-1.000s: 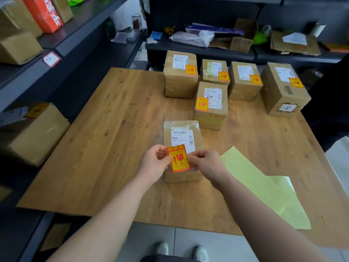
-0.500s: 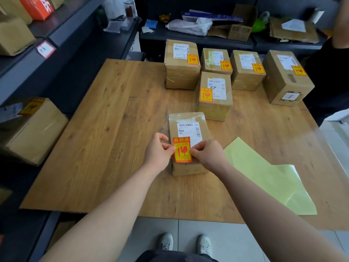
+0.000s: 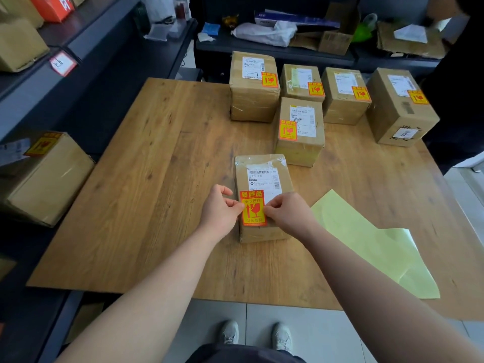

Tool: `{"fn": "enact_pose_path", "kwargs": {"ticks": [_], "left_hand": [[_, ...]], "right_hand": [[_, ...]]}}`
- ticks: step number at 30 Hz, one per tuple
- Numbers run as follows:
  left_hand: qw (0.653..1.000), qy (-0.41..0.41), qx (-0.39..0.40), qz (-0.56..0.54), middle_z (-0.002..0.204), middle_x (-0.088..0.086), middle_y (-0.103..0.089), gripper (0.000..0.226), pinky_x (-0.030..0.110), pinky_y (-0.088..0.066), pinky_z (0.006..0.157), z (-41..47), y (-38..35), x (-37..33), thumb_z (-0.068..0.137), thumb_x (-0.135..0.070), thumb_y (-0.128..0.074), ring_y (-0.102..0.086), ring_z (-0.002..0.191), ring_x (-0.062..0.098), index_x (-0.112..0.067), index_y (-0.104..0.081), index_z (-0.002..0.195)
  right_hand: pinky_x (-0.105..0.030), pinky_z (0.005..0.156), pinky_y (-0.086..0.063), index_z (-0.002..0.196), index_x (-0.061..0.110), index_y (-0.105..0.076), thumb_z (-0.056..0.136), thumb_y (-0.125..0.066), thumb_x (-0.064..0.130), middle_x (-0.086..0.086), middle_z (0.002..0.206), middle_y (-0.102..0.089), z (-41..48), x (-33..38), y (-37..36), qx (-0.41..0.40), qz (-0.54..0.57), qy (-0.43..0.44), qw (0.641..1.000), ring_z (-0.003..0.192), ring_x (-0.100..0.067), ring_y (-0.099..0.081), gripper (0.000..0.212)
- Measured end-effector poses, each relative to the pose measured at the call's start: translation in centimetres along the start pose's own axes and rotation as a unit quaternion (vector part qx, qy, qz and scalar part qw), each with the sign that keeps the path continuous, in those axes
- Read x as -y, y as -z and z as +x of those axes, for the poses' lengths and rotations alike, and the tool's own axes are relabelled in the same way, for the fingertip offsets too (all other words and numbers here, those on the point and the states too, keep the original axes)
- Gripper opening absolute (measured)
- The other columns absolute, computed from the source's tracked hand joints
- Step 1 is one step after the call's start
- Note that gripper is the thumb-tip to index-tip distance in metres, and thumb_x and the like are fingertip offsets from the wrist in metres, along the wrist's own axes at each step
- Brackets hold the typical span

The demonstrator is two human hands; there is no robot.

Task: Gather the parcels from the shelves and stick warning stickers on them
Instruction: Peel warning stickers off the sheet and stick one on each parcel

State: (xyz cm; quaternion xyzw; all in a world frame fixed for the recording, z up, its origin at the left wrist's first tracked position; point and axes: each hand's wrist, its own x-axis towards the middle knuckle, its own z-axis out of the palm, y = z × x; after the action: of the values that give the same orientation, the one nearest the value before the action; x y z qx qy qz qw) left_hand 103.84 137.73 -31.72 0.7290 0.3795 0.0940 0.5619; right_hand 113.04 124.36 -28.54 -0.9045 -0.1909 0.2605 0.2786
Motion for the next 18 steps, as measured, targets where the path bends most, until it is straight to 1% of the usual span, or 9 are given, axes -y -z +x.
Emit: {"fn": "enact_pose_path", "kwargs": {"ticks": [6,10,12,15,18], "left_hand": [[1.0,0.005,-0.002,-0.003,0.082,0.006,-0.069,0.035,0.052,-0.055,0.08,0.12,-0.09,0.05,0.081,-0.012,-0.073,-0.068,0.081,0.026,-0.024,-0.044,0.095],[1.0,0.001,-0.006,0.004,0.08,0.005,-0.069,0.035,0.052,-0.055,0.08,0.07,-0.12,0.06,0.08,-0.011,-0.073,-0.068,0.08,0.024,-0.022,-0.044,0.097],[1.0,-0.002,-0.008,0.008,0.079,0.004,-0.069,0.036,0.052,-0.055,0.079,0.03,-0.14,0.08,0.08,-0.011,-0.073,-0.068,0.079,0.025,-0.023,-0.043,0.096],[1.0,-0.009,-0.013,0.016,0.077,0.003,-0.068,0.036,0.052,-0.055,0.078,-0.08,-0.21,-0.02,0.08,-0.011,-0.073,-0.067,0.078,0.024,-0.022,-0.044,0.097],[0.999,-0.018,-0.022,0.029,0.076,0.001,-0.066,0.035,0.05,-0.056,0.078,-0.19,-0.26,-0.11,0.08,-0.01,-0.073,-0.067,0.078,0.021,-0.019,-0.045,0.1]], "right_hand": [[-0.028,0.057,-0.053,0.073,0.016,-0.07,0.088,-0.06,0.027,0.004,0.07,-0.068,0.12,0.1,-0.19,-0.001,-0.006,-0.004,1.0,0.07,-0.013,-0.066,0.021],[-0.024,0.051,-0.048,0.073,0.017,-0.07,0.089,-0.06,0.027,0.005,0.07,-0.067,0.06,0.2,-0.23,-0.007,-0.022,-0.001,1.0,0.066,-0.011,-0.063,0.021],[-0.025,0.05,-0.047,0.073,0.018,-0.07,0.088,-0.061,0.028,0.006,0.07,-0.067,0.04,0.16,-0.29,-0.015,-0.029,0.0,0.999,0.065,-0.01,-0.063,0.02],[-0.027,0.053,-0.05,0.072,0.019,-0.07,0.086,-0.062,0.029,0.006,0.071,-0.067,0.01,0.13,-0.3,-0.025,-0.036,-0.003,0.999,0.068,-0.012,-0.064,0.018],[-0.024,0.051,-0.046,0.072,0.019,-0.07,0.084,-0.063,0.028,0.007,0.07,-0.066,-0.02,0.16,-0.4,-0.034,-0.043,-0.002,0.999,0.066,-0.011,-0.062,0.017]]}}
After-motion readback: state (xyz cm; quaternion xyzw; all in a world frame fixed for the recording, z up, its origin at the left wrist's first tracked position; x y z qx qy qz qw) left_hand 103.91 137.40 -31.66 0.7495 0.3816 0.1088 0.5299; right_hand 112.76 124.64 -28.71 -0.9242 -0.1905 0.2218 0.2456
